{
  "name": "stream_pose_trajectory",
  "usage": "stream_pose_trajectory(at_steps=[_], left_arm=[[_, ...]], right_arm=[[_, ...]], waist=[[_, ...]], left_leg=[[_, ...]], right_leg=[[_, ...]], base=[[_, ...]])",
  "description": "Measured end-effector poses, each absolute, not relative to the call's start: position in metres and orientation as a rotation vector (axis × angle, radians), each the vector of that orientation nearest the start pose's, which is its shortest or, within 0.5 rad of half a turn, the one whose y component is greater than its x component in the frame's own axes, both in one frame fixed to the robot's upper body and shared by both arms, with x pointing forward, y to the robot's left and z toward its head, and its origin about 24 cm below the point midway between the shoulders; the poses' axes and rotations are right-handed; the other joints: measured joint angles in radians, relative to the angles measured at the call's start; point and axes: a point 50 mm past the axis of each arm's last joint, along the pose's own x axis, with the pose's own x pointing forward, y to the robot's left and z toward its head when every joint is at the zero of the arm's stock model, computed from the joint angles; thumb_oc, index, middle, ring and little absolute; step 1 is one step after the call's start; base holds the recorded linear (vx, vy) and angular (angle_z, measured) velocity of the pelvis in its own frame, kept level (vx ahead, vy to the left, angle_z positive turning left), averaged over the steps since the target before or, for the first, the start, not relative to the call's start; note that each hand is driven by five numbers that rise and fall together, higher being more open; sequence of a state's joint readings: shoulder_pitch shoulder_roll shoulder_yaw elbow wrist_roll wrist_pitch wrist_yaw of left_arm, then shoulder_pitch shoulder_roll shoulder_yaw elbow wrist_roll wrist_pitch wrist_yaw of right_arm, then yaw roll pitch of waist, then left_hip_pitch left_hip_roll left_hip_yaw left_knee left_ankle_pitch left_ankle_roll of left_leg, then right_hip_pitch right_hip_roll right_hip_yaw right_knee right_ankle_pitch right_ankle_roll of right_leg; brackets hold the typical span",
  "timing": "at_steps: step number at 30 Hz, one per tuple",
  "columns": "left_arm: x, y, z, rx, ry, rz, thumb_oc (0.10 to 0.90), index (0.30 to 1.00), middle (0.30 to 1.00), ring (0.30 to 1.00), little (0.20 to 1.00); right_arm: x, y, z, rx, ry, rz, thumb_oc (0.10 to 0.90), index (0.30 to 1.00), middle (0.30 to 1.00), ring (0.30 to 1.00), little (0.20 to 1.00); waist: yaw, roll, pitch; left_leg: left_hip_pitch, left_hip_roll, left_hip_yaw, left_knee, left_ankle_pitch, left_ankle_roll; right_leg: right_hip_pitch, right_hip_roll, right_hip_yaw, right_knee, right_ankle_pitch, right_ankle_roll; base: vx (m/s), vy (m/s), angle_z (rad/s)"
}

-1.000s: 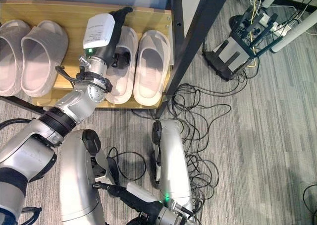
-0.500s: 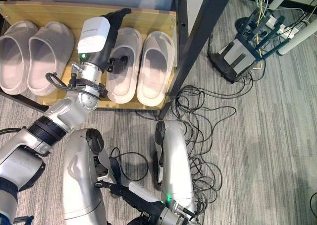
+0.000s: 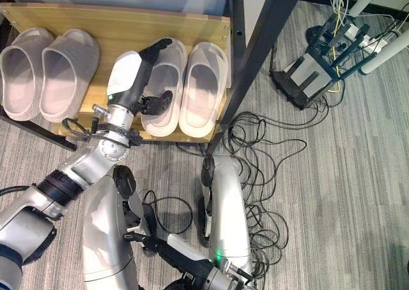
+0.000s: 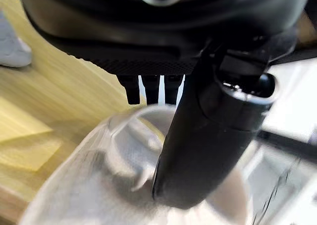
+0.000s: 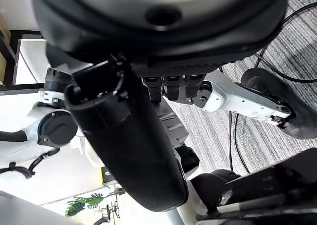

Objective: Arrange the slippers neatly on the shoe rack.

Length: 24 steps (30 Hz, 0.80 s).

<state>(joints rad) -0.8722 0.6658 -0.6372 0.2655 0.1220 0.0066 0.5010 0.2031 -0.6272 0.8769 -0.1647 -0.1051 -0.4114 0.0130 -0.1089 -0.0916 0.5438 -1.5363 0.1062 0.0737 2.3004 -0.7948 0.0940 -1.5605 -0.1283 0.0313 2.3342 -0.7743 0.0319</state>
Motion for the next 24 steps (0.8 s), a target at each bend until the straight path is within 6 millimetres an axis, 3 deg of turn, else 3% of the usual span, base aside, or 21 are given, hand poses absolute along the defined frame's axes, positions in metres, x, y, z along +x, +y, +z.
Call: stream_pose_trajectory(at_steps=[2,4,8,12,14,15,16,17,18,19,20,21,24], left_arm=[[0.339,0.137,0.228,0.840,-0.770,0.088,0.800,0.900,0.900,0.900,0.900],[0.320,0.139,0.240,0.787,-0.879,0.088,0.800,0.900,0.900,0.900,0.900],[0.269,0.147,0.276,0.712,-1.197,0.185,0.800,0.900,0.900,0.900,0.900],[0.241,0.170,0.283,0.668,-1.316,0.327,0.800,0.900,0.900,0.900,0.900],[0.238,0.177,0.272,0.659,-1.296,0.375,0.800,0.900,0.900,0.900,0.900],[0.238,0.191,0.258,0.753,-1.264,0.461,0.800,0.900,0.900,0.900,0.900],[0.237,0.199,0.250,0.810,-1.239,0.512,0.800,0.900,0.900,0.900,0.900],[0.232,0.221,0.228,0.954,-1.166,0.624,0.800,0.900,0.900,0.900,0.900],[0.229,0.228,0.219,0.978,-1.125,0.663,0.800,0.900,0.900,0.900,0.900],[0.229,0.236,0.208,0.999,-1.065,0.703,0.800,0.900,0.900,0.900,0.900],[0.223,0.243,0.181,0.945,-0.947,0.752,0.800,0.900,0.900,0.900,0.900],[0.218,0.243,0.161,0.849,-0.852,0.798,0.800,0.900,0.900,0.900,0.900],[0.213,0.232,0.123,0.786,-0.700,0.753,0.800,0.900,0.900,0.900,0.900]], right_arm=[[0.111,-0.076,0.011,-0.315,-0.101,0.987,0.800,0.900,0.900,0.900,0.900],[0.111,-0.077,0.011,-0.308,-0.098,0.973,0.800,0.900,0.900,0.900,0.900],[0.110,-0.080,0.009,-0.274,-0.075,0.912,0.800,0.900,0.900,0.900,0.900],[0.112,-0.085,0.008,-0.263,-0.064,0.836,0.800,0.900,0.900,0.900,0.900],[0.110,-0.088,0.006,-0.259,-0.044,0.809,0.800,0.900,0.900,0.900,0.900],[0.111,-0.089,0.005,-0.229,-0.029,0.776,0.800,0.900,0.900,0.900,0.900],[0.115,-0.091,0.007,-0.214,-0.035,0.749,0.800,0.900,0.900,0.900,0.900],[0.119,-0.095,0.008,-0.133,-0.016,0.669,0.800,0.900,0.900,0.900,0.900],[0.122,-0.097,0.008,-0.093,-0.008,0.627,0.800,0.900,0.900,0.900,0.900],[0.125,-0.100,0.008,-0.045,0.005,0.575,0.800,0.900,0.900,0.900,0.900],[0.138,-0.103,0.011,0.009,-0.005,0.499,0.800,0.900,0.900,0.900,0.900],[0.152,-0.109,0.014,0.042,-0.025,0.439,0.800,0.900,0.900,0.900,0.900],[0.190,-0.137,0.026,0.030,-0.095,0.278,0.800,0.900,0.900,0.900,0.900]], waist=[[0.001,0.003,0.001],[0.005,0.005,0.001],[0.038,0.009,0.002],[0.079,0.023,0.001],[0.107,0.031,0.003],[0.113,0.040,0.001],[0.128,0.048,0.002],[0.152,0.053,-0.006],[0.164,0.055,-0.005],[0.171,0.053,-0.006],[0.204,0.054,-0.017],[0.225,0.046,-0.023],[0.292,0.040,-0.028]], left_leg=[[-0.006,-0.003,-0.001,0.000,0.000,-0.001],[-0.014,-0.006,-0.004,0.003,0.000,-0.003],[-0.016,-0.021,-0.009,0.008,-0.007,-0.014],[-0.014,-0.026,-0.021,0.003,-0.012,-0.023],[-0.009,-0.032,-0.030,-0.019,-0.009,-0.021],[-0.008,-0.041,-0.045,-0.055,0.007,-0.039],[-0.006,-0.043,-0.058,-0.084,0.017,-0.031],[-0.004,-0.057,-0.087,-0.178,0.059,-0.060],[0.002,-0.067,-0.094,-0.225,0.084,-0.053],[0.010,-0.081,-0.103,-0.287,0.109,-0.075],[0.033,-0.111,-0.122,-0.380,0.149,-0.092],[0.053,-0.127,-0.130,-0.442,0.175,-0.081],[0.068,-0.149,-0.135,-0.515,0.213,-0.071]], right_leg=[[-0.003,-0.005,0.000,0.000,-0.005,0.006],[-0.002,-0.010,-0.008,0.001,-0.033,-0.052],[0.004,-0.019,-0.012,0.010,-0.052,-0.043],[0.021,-0.024,-0.026,-0.001,-0.069,-0.062],[0.035,-0.026,-0.038,-0.025,-0.069,-0.067],[0.048,-0.033,-0.057,-0.068,-0.066,-0.072],[0.063,-0.037,-0.073,-0.102,-0.057,-0.088],[0.086,-0.046,-0.111,-0.206,-0.022,-0.082],[0.097,-0.051,-0.127,-0.254,-0.003,-0.108],[0.110,-0.058,-0.141,-0.315,0.017,-0.079],[0.154,-0.069,-0.163,-0.399,0.039,-0.068],[0.183,-0.079,-0.173,-0.455,0.044,-0.086],[0.224,-0.113,-0.191,-0.504,0.038,-0.115]], base=[[0.00,0.007,0.02],[0.00,0.000,0.06],[-0.01,-0.004,0.07],[-0.03,0.016,0.04],[-0.14,0.012,0.07],[-0.17,-0.013,0.09],[-0.25,-0.032,0.08],[-0.22,-0.073,0.07],[-0.21,-0.074,0.22],[-0.18,-0.088,0.46],[-0.07,-0.034,0.68],[-0.07,-0.044,0.74],[-0.05,-0.055,0.70]])
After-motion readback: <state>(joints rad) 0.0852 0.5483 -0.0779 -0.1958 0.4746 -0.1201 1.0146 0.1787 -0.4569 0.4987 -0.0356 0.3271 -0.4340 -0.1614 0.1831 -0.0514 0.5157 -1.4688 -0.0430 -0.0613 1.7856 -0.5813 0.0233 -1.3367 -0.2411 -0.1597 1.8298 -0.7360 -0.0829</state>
